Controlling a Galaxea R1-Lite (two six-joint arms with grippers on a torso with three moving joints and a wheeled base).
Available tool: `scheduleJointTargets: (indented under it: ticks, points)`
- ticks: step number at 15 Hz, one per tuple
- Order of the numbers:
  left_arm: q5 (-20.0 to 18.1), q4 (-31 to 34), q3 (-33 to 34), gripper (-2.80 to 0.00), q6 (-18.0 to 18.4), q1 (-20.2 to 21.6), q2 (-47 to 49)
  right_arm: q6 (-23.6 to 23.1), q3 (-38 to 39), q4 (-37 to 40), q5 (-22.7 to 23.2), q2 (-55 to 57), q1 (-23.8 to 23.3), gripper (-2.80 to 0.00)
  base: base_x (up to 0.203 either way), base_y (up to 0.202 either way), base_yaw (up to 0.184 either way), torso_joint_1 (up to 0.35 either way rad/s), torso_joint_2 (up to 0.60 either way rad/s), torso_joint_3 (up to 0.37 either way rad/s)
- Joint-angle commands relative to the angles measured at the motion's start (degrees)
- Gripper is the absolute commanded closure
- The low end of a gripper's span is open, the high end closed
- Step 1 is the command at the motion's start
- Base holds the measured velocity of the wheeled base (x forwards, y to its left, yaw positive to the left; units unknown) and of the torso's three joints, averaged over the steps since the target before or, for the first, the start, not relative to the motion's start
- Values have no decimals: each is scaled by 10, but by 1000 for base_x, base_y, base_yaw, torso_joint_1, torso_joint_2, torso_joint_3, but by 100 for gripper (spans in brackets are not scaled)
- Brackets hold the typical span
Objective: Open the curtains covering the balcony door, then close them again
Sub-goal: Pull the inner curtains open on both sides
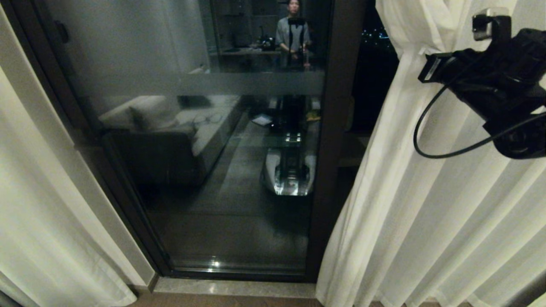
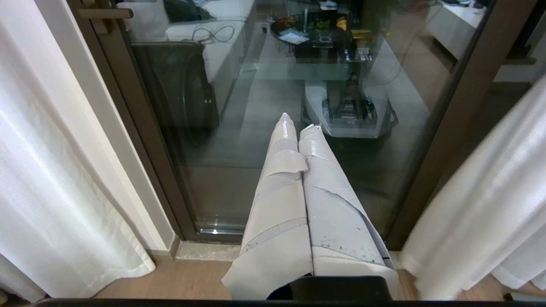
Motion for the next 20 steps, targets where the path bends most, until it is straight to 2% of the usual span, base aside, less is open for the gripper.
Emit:
scheduleJointTargets:
  ticks: [1, 6, 11, 20]
  points:
    - [0, -1, 0, 0, 0, 0, 0, -5, 56, -27, 1, -44, -4, 0, 0, 0, 0, 0, 0, 0]
    - [0, -1, 0, 0, 0, 0, 0, -6, 115, -37, 1, -76, -24, 0, 0, 0, 0, 0, 0, 0]
    - [0, -1, -1, 0, 0, 0, 0, -4, 119, -36, 3, -81, -64, 0, 0, 0, 0, 0, 0, 0]
    - [0, 0, 0, 0, 0, 0, 0, 7, 120, -61, 3, -69, -65, 0, 0, 0, 0, 0, 0, 0]
